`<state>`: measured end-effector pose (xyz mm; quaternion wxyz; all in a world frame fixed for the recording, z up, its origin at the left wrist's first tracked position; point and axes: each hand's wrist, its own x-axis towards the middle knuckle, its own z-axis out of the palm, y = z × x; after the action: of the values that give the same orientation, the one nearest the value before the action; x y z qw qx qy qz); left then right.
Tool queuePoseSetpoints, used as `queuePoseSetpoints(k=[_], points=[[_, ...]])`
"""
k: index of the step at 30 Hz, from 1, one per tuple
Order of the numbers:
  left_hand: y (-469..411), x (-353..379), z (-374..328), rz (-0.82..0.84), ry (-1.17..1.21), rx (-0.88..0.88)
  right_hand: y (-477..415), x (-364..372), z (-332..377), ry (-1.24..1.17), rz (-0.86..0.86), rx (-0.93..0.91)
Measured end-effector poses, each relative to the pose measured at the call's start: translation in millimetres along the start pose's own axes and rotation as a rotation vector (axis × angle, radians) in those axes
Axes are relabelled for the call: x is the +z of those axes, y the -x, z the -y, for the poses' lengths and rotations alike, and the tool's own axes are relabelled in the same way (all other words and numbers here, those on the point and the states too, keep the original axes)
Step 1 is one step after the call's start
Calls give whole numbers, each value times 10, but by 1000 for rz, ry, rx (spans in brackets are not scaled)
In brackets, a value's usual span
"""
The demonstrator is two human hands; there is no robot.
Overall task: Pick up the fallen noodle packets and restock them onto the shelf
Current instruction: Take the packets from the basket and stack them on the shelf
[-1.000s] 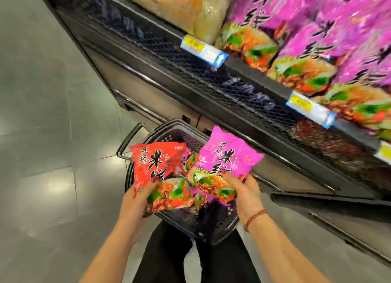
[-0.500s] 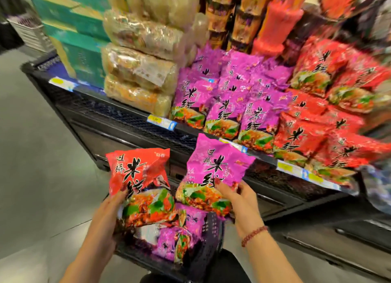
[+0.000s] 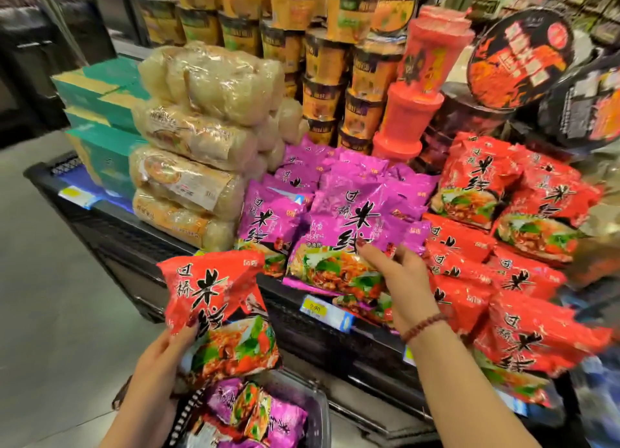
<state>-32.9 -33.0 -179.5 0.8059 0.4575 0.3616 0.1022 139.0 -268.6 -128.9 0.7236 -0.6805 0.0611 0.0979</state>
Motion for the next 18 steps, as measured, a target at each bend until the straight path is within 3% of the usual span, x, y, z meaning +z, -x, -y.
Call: queuePoseSetpoints(k=[5, 14, 18], points=[[-193, 291, -8, -28, 44, 38, -830, 80, 405, -10, 20, -109], [-379, 558, -24, -135, 57, 69, -2591, 765, 937, 168, -115, -277], [-405, 648, -52, -156, 45, 81, -3113, 998, 941, 270, -132, -227]])
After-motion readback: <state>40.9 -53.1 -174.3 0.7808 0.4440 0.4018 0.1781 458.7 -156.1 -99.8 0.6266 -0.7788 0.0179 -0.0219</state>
